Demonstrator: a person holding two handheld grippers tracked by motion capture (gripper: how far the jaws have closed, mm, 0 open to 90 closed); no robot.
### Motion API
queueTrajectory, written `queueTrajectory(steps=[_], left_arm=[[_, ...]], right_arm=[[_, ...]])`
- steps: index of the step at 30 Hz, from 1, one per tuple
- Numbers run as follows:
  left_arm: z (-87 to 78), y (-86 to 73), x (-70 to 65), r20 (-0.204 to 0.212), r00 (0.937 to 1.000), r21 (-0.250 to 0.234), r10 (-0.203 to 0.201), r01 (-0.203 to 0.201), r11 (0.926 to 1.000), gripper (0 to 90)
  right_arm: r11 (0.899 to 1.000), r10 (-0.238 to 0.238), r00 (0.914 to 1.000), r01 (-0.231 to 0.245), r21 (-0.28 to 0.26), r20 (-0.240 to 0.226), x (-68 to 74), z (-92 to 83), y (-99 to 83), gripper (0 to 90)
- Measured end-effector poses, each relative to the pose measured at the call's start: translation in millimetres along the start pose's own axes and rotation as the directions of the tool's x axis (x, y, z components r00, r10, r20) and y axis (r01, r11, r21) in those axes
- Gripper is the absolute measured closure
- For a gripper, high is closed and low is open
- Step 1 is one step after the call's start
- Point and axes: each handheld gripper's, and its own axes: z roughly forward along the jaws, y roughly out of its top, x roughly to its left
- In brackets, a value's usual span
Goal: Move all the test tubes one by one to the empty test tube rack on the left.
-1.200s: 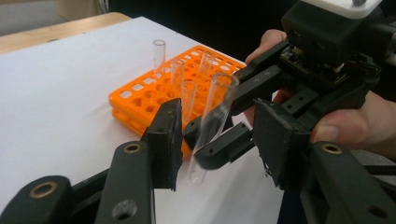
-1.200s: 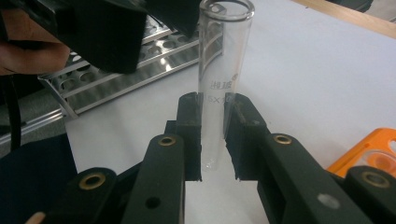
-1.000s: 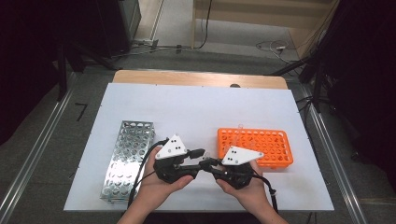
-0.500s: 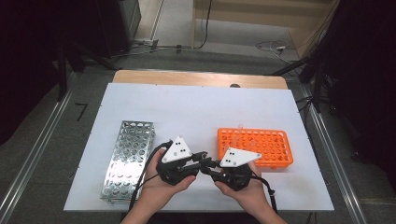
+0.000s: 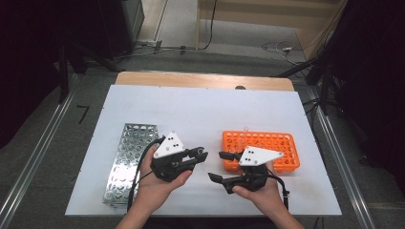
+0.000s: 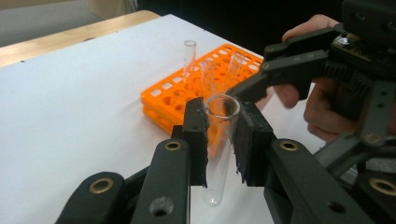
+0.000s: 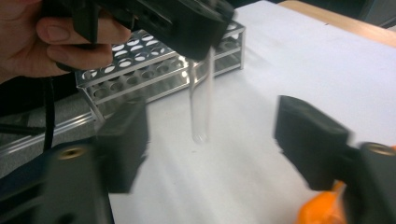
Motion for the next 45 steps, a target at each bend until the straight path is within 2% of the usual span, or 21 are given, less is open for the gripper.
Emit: queueTrajectory(steps=[2,6,10,16,24,30,38,43,45], left_arm=[[-3.9,0.9,4.5,-0.013,0.9998,-0.012,-0.014,0.013,0.9998,75.9],[-12.4,2.7,16.2,-0.038,0.9988,-0.029,-0.031,0.03,0.9991,75.9],[-20.9,4.0,27.0,-0.066,0.9968,-0.038,-0.045,0.043,0.9984,75.9],[-34.1,7.0,42.5,-0.109,0.9919,-0.06,-0.066,0.06,0.9964,75.8],[-50.8,10.8,62.2,-0.166,0.9819,-0.087,-0.091,0.077,0.9932,75.9],[-61.8,16.3,77.5,-0.219,0.9705,-0.109,-0.101,0.078,0.991,75.8],[-66.1,16.2,98.6,-0.274,0.9535,-0.128,-0.126,0.094,0.9873,75.8],[-63.9,12.6,110.9,-0.311,0.9389,-0.13,-0.147,0.111,0.9853,75.8],[-62.3,11.6,115.0,-0.332,0.9307,-0.131,-0.153,0.115,0.9847,75.8]], right_arm=[[1.0,0.0,1.0,0.0,-0.007,0.005,-4.9,-7.0,-1.3,9.2],[0.999,0.02,0.9997,-0.02,-0.032,0.012,-16.0,-21.5,-5.7,0.4],[0.998,0.031,0.999,-0.029,-0.057,0.032,-24.6,-35.2,-11.0,0.0],[0.997,0.051,0.9962,-0.046,-0.068,0.071,-33.9,-53.7,-19.9,0.0],[0.994,0.082,0.9883,-0.071,-0.083,0.129,-45.8,-78.2,-32.6,0.0],[0.988,0.114,0.9822,-0.097,-0.117,0.149,-59.7,-94.5,-41.3,0.0],[0.985,0.138,0.9743,-0.117,-0.126,0.178,-74.2,-100.8,-52.9,0.0],[0.984,0.15,0.9699,-0.128,-0.126,0.191,-79.0,-103.4,-56.3,0.0],[0.983,0.154,0.9684,-0.131,-0.128,0.196,-80.5,-104.0,-57.2,0.0]])
